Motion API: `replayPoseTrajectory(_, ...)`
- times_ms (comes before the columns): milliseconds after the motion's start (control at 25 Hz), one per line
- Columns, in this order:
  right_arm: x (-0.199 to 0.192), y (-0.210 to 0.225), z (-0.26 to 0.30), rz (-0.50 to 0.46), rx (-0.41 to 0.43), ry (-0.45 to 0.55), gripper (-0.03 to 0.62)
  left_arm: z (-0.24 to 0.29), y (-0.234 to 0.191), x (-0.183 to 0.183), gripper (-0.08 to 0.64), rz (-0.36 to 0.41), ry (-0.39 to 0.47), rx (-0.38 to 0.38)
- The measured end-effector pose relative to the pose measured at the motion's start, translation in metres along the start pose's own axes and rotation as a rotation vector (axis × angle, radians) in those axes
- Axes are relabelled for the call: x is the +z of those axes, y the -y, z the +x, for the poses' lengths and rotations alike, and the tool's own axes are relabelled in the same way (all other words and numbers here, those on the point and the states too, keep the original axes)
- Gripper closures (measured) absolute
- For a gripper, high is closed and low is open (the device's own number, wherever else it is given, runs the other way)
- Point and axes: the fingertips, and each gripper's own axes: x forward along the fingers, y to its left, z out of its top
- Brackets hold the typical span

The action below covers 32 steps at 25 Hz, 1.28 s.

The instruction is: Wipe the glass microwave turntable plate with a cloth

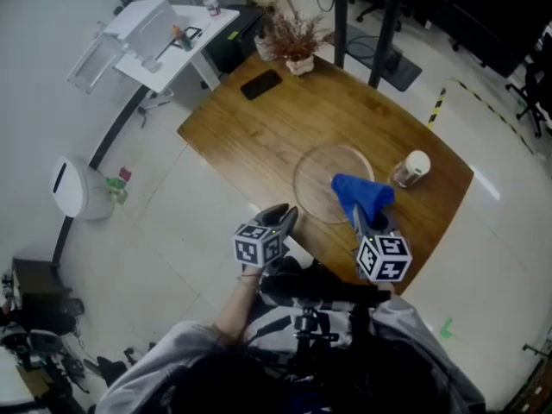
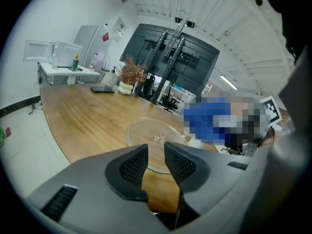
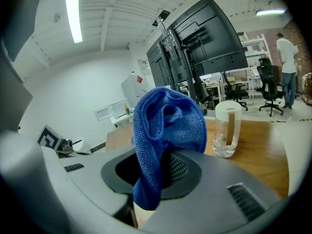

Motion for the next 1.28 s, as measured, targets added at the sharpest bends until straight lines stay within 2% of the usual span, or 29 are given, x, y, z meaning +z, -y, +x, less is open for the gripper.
replayPoseTrajectory(280,-0.025,0.006,0.007,0.045,-0.064,-0.042,0.503,0.024,-0.02,-0.018,0.462,-0.024,-0.102,-0.03)
replayPoseTrajectory(680,-0.01,0.006,0.023,0.085,-0.185,-0.043,0.503,0.061,-0.057,-0.024,0.462,-0.08,-0.284,-0.092)
replayPoseTrajectory(840,-0.007,0.008,0.03,0.075,-0.217,-0.06,0.505,0.079,-0.065,-0.026,0.462,-0.064,-0.335,-0.114)
replayPoseTrajectory(1040,-0.001,0.011,0.037,0.058,-0.234,-0.073,0.503,0.088,-0.066,-0.022,0.471,-0.049,-0.366,-0.131)
replayPoseTrajectory(1280,-0.002,0.004,0.062,-0.006,-0.201,-0.129,0.503,0.089,-0.066,-0.022,0.492,-0.083,-0.388,-0.148)
